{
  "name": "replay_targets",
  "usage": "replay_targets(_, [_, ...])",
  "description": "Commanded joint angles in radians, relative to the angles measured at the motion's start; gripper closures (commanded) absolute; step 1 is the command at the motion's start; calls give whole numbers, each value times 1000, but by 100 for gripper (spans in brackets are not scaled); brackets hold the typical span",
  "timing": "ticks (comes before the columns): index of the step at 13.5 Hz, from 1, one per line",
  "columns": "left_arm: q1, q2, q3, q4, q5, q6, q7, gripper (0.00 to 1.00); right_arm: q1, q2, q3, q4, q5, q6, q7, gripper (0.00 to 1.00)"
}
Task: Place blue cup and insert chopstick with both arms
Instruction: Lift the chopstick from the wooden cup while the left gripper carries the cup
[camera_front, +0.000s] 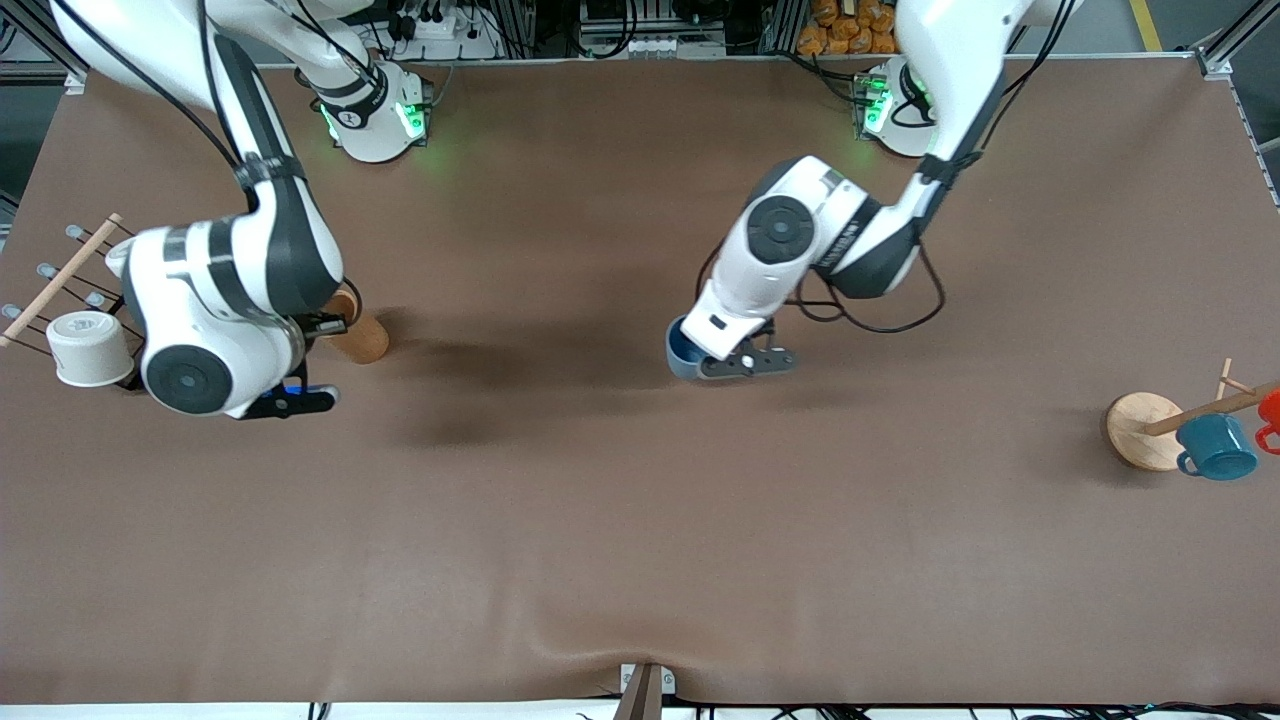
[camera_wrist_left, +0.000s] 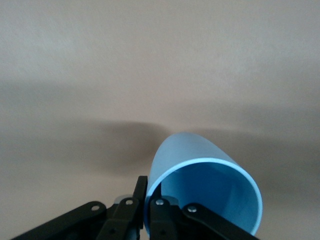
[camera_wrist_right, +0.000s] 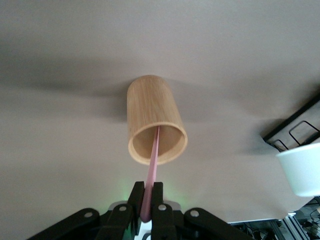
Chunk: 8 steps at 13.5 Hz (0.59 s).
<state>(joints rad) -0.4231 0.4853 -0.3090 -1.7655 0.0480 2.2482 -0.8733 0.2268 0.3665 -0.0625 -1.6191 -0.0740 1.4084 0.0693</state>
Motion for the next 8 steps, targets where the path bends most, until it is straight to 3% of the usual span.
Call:
replay_targets(1, [-95,119,13,115,70,-7,-174,100,0,-95,1,1,-13,-57,-5,100])
replay_targets(3, [-130,176,13,168,134,-7,-289,100,0,-150,1,13,-13,-81,-5,100])
replay_targets(6, [-154,208,13,175,154,-7,-331,100,0,-216,1,13,-12,-83,-5,100])
replay_targets(7, [-152,205,11,175,148,-7,-332,94,0,-233,1,19,-7,-83,-6,100])
replay_targets(8, [-149,202,11,176,145,-7,-351,55,3,-248,6,28,0,-80,-8,100])
